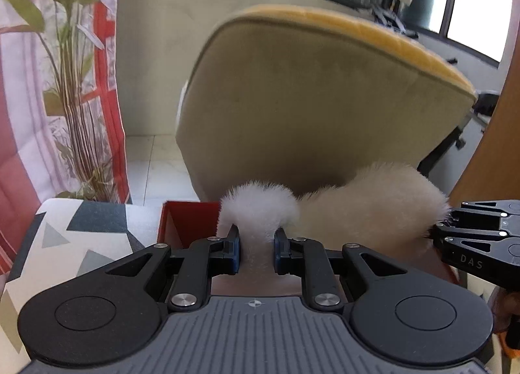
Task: Organize soft objects
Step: 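Lift the white fluffy fur with both grippers and carry it over the red box, then lower the fur into the red box and open both grippers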
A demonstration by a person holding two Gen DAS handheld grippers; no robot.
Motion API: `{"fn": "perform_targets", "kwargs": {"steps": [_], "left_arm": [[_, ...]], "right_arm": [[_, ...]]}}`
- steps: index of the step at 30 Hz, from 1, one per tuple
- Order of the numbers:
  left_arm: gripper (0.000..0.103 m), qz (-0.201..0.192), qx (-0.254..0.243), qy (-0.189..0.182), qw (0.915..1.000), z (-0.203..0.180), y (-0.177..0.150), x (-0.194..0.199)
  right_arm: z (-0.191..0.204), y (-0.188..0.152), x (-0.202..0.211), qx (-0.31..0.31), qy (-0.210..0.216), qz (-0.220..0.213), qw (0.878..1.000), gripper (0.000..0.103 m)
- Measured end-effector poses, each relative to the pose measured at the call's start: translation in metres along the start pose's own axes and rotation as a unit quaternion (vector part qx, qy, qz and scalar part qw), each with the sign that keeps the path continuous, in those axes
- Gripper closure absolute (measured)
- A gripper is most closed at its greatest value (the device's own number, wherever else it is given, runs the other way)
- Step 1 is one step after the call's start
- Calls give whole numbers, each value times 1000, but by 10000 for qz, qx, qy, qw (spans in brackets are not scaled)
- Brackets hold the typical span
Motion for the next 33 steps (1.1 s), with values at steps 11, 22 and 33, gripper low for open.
{"fn": "perform_targets", "kwargs": {"steps": [11, 22, 33], "left_arm": [[81, 568, -199, -47, 9982, 2, -21, -14], [62, 416, -398, -111, 9983, 3, -13, -6], [61, 41, -602, 80, 9981, 5, 1, 15]], "right_arm": [[5, -37, -13, -29, -60, 725, 9973, 91], [-1, -37, 9, -58, -180, 848, 9962, 74], [12, -15, 27, -12, -146, 564, 9983, 56]]}}
Point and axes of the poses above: each gripper's, at about its wrist camera, not at the fingertips, and x roughly against the way its jaws point, z to its left, y to its top, the point moved 9 cm from there along -x, roughly the way its jaws point, and after that the axes turned 14 degrees about -z, right-handed, at the moved point
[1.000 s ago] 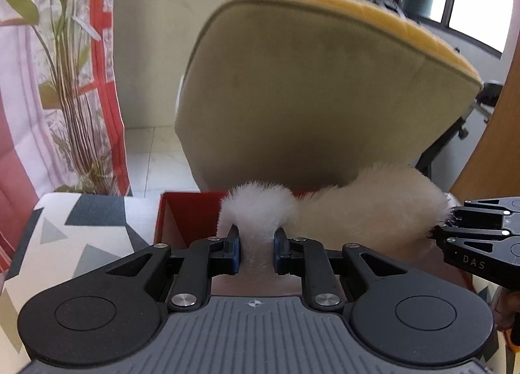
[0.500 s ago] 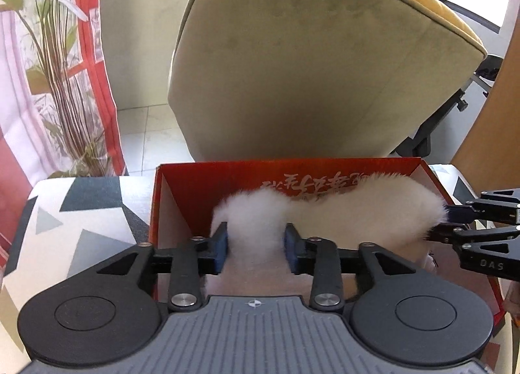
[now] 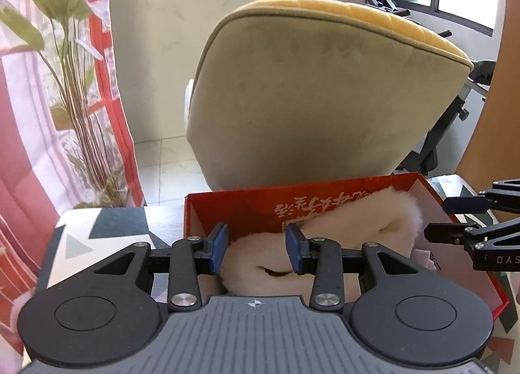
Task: Organize soft objects
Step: 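Lower the fur into the red box and open both grippers, then withdraw both grippers from the box toward the blue cotton pad packet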
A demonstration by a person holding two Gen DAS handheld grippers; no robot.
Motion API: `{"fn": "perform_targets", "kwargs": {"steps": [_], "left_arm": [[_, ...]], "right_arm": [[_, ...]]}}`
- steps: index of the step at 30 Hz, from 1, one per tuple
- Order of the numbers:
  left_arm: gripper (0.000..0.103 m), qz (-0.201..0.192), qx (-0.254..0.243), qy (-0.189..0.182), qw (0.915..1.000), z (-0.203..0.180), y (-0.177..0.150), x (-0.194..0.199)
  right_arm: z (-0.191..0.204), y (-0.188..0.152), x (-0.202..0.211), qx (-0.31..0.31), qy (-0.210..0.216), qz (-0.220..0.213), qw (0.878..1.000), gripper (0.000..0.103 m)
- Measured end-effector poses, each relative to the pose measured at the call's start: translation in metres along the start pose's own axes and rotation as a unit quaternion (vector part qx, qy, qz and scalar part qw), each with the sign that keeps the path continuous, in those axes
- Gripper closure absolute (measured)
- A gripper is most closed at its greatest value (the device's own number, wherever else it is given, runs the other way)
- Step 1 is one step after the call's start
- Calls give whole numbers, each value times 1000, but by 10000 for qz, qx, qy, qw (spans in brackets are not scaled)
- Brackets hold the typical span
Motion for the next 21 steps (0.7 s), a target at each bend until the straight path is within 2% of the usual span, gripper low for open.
{"fn": "perform_targets", "kwargs": {"steps": [1, 3, 6, 8, 9, 10, 11, 12, 17, 21], "left_arm": [[59, -18, -26, -7, 10000, 0, 1, 4], [54, -81, -91, -15, 9999, -2, 4, 12], [43, -226, -140, -7, 9996, -3, 9, 27], [29, -333, -128, -24, 9994, -5, 12, 39], [23, -382, -126, -27, 9992, -6, 12, 44], [9, -434, -126, -5, 9990, -7, 13, 49], [0, -517, -128, 42, 9986, -7, 15, 56], [0, -611, -133, 62, 9980, -8, 16, 62], [0, -700, -129, 71, 9974, -14, 19, 89], [0, -985, 16, 102, 9951, -14, 22, 122]], "right_arm": [[0, 0, 2, 8, -58, 10, 10000, 54], [0, 1, 7, -9, -143, 16, 9999, 43], [-2, 3, 18, -74, -246, -26, 9997, 34], [-2, 4, 25, -95, -295, -63, 9995, 26], [-2, 5, 29, -116, -302, -93, 9994, 19], [-1, 5, 33, -143, -304, -125, 9994, 14], [0, 5, 38, -177, -305, -165, 9992, 6], [0, 5, 43, -232, -304, -214, 9990, 0], [7, 8, 68, -435, -289, -340, 9981, 0], [15, 11, 93, -573, -285, -489, 9967, 0]]}}
Point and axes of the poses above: each gripper's, at about its wrist camera, not at the fingertips, and x roughly against the way its jaws point, z to its left, y to its top, the point moved 9 cm from there along -x, roughly the way its jaws point, and after that the axes turned 14 degrees about -z, right-handed, at the moved point
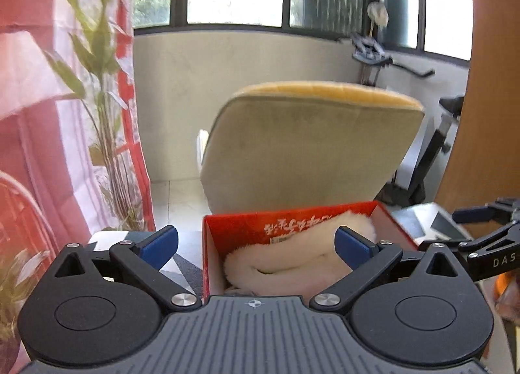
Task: Organize soft objects
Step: 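Withdraw both grippers from the box toward the blue cotton pad packet, then close the left gripper on the blue cotton pad packet while the right gripper grasps its other end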
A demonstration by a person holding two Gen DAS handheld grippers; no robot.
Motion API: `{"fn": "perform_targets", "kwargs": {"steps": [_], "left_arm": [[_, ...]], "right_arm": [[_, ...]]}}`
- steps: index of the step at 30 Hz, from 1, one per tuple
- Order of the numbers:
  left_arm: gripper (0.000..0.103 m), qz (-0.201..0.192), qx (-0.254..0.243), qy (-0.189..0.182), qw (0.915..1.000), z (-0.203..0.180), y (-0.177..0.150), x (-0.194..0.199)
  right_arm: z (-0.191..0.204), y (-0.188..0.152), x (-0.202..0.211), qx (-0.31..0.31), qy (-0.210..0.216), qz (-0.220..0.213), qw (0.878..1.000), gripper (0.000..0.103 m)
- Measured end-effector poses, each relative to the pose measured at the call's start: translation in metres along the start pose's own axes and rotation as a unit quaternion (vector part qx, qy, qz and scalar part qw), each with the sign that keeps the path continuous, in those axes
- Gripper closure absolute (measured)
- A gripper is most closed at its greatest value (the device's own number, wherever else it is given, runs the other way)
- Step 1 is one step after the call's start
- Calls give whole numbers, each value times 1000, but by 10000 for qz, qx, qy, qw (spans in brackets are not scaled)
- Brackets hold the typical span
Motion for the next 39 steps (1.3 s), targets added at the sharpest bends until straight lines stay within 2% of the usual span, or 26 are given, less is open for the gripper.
{"fn": "perform_targets", "kwargs": {"steps": [7, 14, 19, 27, 33, 39], "left_arm": [[0, -319, -58, 27, 9995, 1, -2, 62], [0, -309, 59, 51, 9995, 7, -28, 116], [0, -250, 50, 104, 9996, 13, -54, 141], [2, 189, 421, -35, 9989, 39, -95, 129], [14, 736, 807, 21, 9940, 62, -140, 109], [29, 1048, 1376, -294, 9845, 64, -171, 99]], "right_arm": [[22, -9, 47, -252, 231, -202, 9992, 0], [49, -41, 87, -221, 362, -235, 9988, 0], [57, -65, 109, -420, 376, -224, 9982, 0], [76, -105, 116, -758, 456, 17, 9961, 1], [95, -135, 103, -859, 528, 419, 9940, 1], [112, -154, 99, -879, 659, 700, 9915, 5]]}}
Point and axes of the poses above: each gripper's, at about its wrist camera, not at the fingertips, and x roughly against the way its jaws point, z to its left, y to its top, the point moved 9 cm from there along -x, roughly the way its jaws point, and after that the axes turned 14 degrees about -z, right-handed, at the moved point
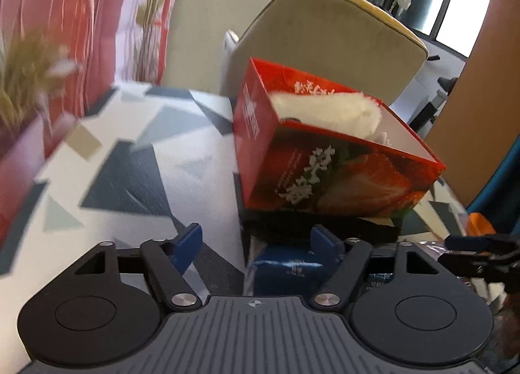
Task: Organize soft objects
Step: 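Close the left gripper on the blue cotton pad packet while the right gripper grasps its other end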
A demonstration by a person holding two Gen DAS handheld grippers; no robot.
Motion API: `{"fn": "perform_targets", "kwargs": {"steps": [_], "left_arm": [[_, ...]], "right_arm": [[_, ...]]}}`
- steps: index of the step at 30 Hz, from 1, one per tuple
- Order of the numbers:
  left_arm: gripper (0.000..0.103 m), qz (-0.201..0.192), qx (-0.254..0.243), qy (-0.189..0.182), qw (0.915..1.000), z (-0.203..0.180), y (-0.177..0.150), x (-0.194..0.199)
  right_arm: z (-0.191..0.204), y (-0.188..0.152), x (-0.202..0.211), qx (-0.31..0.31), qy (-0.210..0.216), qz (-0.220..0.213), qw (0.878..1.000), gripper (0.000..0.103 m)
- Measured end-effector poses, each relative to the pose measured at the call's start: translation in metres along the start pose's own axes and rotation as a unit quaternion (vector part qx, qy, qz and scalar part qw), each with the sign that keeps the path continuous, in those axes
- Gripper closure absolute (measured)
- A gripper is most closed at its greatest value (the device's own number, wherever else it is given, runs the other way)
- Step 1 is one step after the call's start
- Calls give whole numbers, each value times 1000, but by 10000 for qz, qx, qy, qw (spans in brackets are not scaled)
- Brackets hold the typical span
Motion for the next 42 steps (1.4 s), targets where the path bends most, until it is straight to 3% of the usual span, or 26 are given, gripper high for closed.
{"fn": "perform_targets", "kwargs": {"steps": [3, 6, 14, 22, 31, 42], "left_arm": [[33, 120, 354, -200, 9991, 4, -8, -8], [39, 252, 388, -263, 9986, 2, -16, -12], [40, 451, 602, -540, 9957, -7, -27, -17], [40, 492, 759, -542, 9944, -11, -32, -14], [40, 618, 528, -597, 9949, -21, -27, -6], [40, 853, 253, -1108, 9898, -55, -30, 4]], "right_arm": [[3, -6, -5, -27, 34, 117, 9999, 11], [2, -10, -8, -75, 54, 204, 9997, 15], [7, -16, -10, -160, 239, 359, 9989, 16], [8, -18, -9, -206, 322, 395, 9985, 16], [6, -20, -7, -437, 525, 432, 9967, 19], [-2, -19, -7, -733, 576, 409, 9948, 24]]}}
Point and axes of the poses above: each gripper's, at about its wrist camera, not at the fingertips, and x roughly against the way its jaws point, z to its left, y to its top, the point moved 9 cm from there along -x, roughly the way its jaws point, and after that the axes turned 14 degrees about -z, right-handed, at the moved point
